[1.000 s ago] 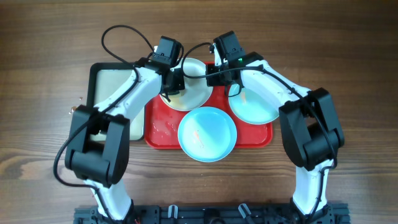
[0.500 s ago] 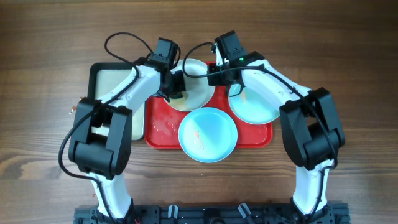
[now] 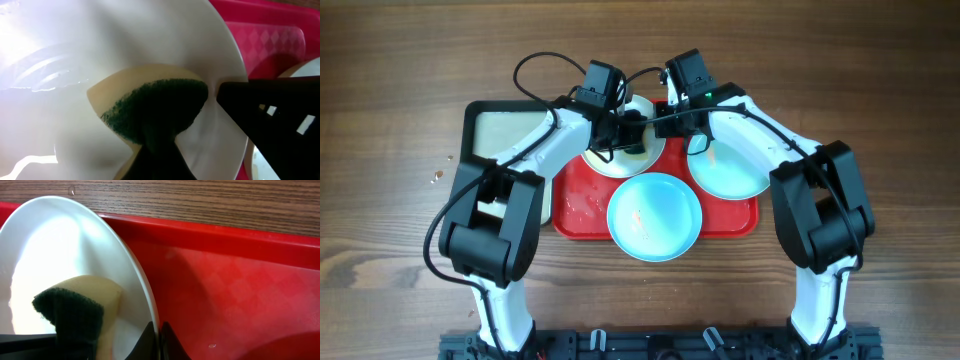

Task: Clean dirty plates on tray and stack at the side
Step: 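Move the left gripper with sponge back over the black tray, then lift the white plate with the right gripper and carry it rightward, then place the white plate on the table right of the red tray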

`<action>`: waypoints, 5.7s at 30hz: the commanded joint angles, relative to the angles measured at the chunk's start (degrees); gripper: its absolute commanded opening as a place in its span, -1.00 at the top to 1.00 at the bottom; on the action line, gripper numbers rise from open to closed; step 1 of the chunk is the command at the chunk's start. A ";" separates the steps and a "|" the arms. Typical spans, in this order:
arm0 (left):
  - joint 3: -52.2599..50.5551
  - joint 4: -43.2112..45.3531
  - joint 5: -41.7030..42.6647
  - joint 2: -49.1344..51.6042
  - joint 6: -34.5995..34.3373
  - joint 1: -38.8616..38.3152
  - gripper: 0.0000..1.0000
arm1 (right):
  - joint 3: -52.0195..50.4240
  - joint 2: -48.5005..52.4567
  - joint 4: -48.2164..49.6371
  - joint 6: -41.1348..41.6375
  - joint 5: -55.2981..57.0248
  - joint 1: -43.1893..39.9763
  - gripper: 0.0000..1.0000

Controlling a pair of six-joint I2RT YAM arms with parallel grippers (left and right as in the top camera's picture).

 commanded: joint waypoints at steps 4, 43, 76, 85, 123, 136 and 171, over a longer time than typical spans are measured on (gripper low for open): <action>2.64 0.31 1.25 -7.21 -0.28 5.20 0.92 | 0.20 -1.33 0.55 0.22 -1.99 0.61 0.78; 0.68 -28.30 -6.05 -26.80 5.99 38.32 0.92 | 4.26 0.61 1.40 0.24 -0.24 0.35 0.91; 0.68 -36.09 -16.52 -26.80 7.43 38.32 0.92 | 10.82 -3.58 22.99 -21.49 32.74 25.31 0.91; 0.68 -36.22 -16.52 -26.80 7.41 38.32 0.92 | 10.78 -3.58 30.88 -41.64 32.74 26.67 0.91; 0.68 -35.76 -16.52 -26.80 7.23 38.32 0.92 | 10.75 -3.58 42.40 -71.82 25.22 29.22 0.91; 0.68 -35.76 -16.50 -26.80 7.23 38.32 0.92 | 10.73 -3.58 39.80 -36.09 25.38 25.40 0.91; 0.68 -31.36 -11.37 -26.80 7.26 38.29 0.92 | 10.40 -5.22 -14.08 -2.34 0.17 -38.42 0.91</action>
